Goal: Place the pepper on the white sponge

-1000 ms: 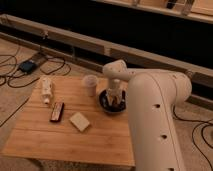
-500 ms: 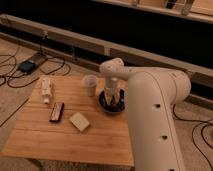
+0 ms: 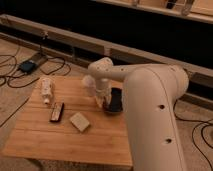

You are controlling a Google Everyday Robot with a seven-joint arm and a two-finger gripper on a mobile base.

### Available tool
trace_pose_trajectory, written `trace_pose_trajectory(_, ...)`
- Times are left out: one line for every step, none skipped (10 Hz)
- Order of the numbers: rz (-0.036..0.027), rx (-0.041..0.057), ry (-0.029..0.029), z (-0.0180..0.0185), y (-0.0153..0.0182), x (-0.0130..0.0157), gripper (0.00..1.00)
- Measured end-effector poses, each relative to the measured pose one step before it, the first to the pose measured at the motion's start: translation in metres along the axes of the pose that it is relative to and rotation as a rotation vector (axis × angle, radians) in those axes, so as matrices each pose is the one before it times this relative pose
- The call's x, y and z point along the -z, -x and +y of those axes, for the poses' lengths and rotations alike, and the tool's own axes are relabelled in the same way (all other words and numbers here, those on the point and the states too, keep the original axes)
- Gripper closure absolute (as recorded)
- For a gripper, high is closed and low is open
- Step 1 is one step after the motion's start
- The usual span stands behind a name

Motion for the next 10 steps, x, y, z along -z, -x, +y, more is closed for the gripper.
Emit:
trace_pose_trajectory(0.00226, 0.02997, -0.00107, 0.01186, -0.00054, 0.00137, 1.0)
trace_pose_trajectory(0.00349, 0.02144, 0.00148, 0.00899, -0.00113, -0.00072, 1.0)
trace_pose_trajectory(0.00296, 0.01785, -0.00083, 0.00744, -0.00075, -0.00023, 1.0)
trace_pose_trajectory(0.00343, 0.01652, -0.00303, 0.00655, -0.00102, -0.00007, 1.0)
trace_pose_trajectory(-0.00746, 0.01122, -0.00453, 0.00444, 0.00062, 0.002, 1.0)
trace_pose_trajectory(-0.00885, 0.00205, -0.00519, 0.00185, 0.00044, 0.00307, 1.0)
trace_pose_trajectory(-0.0076, 0.00442, -0.00484, 0.00332, -0.00015, 0.00365, 1.0)
trace_pose_trajectory(-0.0136, 0.00883, -0.00665, 0.00422, 0.00051, 0.00499, 1.0)
trace_pose_trajectory(-0.01039, 0.01186, -0.00447, 0.00511, 0.00009, 0.00354, 1.0)
trace_pose_trajectory(-0.01021, 0.01456, 0.00028, 0.00675, 0.0005, 0.00133, 1.0)
